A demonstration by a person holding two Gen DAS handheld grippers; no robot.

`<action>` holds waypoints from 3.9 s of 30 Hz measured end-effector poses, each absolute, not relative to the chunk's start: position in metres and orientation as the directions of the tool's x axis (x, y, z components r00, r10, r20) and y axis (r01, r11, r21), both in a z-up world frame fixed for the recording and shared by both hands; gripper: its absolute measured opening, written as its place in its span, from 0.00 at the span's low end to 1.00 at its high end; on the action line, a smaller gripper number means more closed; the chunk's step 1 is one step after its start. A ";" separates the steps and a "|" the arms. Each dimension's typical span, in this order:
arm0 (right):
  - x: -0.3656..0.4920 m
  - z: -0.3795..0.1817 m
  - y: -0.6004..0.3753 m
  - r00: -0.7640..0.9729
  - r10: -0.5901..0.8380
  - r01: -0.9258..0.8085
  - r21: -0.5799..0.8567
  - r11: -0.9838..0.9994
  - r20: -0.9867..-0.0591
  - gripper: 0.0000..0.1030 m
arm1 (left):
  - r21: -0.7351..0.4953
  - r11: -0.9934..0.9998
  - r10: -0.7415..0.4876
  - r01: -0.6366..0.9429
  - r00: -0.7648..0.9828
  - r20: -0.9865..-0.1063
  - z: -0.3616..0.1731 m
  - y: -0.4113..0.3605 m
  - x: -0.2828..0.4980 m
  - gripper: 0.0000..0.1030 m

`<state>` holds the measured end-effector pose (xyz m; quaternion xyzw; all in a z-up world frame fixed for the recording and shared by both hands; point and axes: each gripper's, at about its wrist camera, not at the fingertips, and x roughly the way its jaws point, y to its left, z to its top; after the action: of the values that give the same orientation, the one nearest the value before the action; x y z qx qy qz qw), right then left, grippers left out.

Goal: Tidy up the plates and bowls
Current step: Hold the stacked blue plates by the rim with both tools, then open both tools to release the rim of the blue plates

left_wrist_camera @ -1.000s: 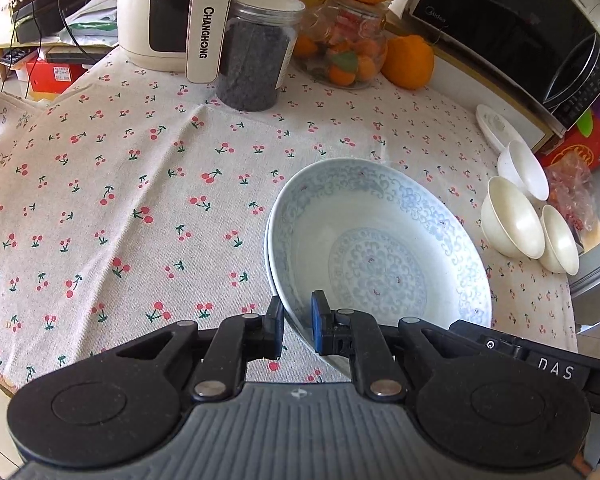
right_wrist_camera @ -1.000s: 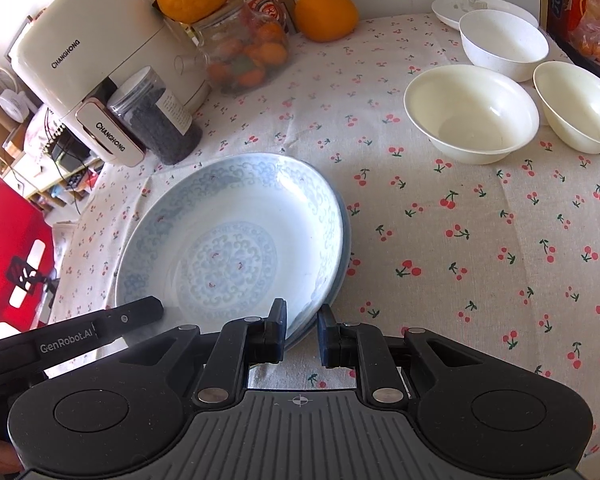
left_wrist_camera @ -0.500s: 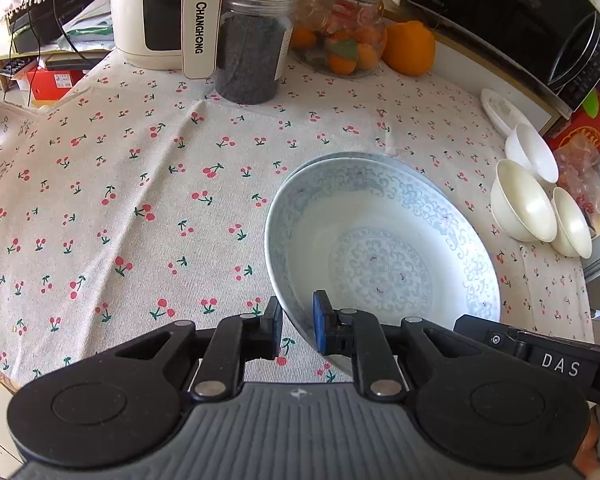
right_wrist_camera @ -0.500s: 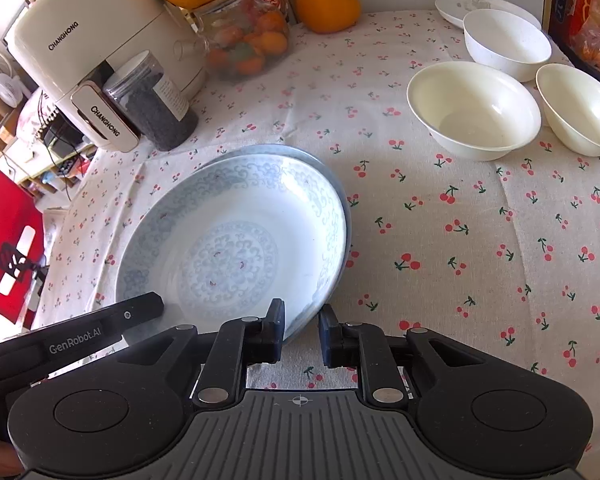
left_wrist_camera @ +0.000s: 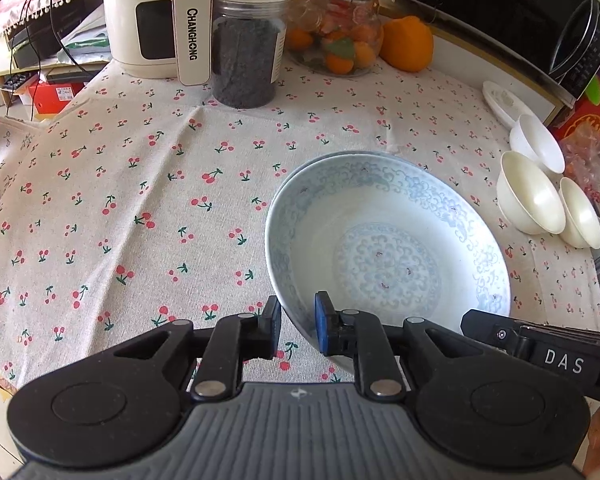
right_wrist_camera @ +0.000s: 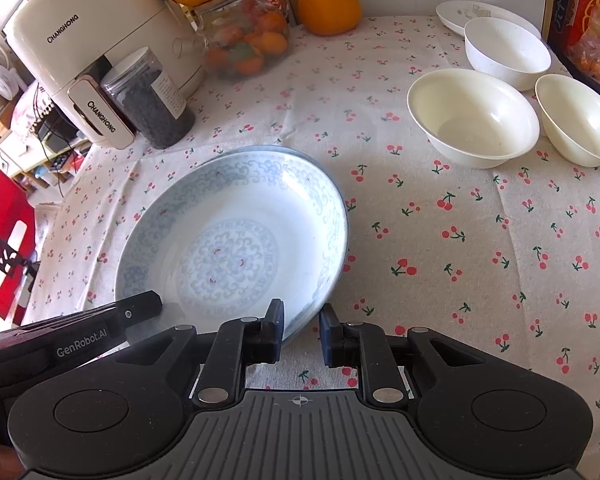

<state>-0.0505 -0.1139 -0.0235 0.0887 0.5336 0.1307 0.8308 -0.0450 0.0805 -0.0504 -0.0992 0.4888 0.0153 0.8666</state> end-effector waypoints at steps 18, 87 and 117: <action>-0.052 -0.023 -0.107 0.416 0.269 -0.141 0.231 0.963 -0.869 0.20 | -0.126 0.985 -0.046 -0.118 0.527 -0.849 -0.050 0.078 -0.045 0.15; -0.057 -0.022 -0.097 0.493 0.181 -0.153 0.120 0.981 -0.851 0.23 | -0.134 0.977 -0.030 -0.163 0.518 -0.855 -0.053 0.084 -0.041 0.28; -0.046 -0.004 -0.121 0.528 0.240 -0.114 0.212 0.971 -0.814 0.30 | -0.162 0.969 -0.023 -0.188 0.582 -0.813 -0.037 0.092 -0.037 0.45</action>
<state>-0.0460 -0.1214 -0.0045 0.0662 0.4748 0.1016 0.8717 -0.0369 0.0920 -0.0373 -0.1160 0.4549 0.0467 0.8817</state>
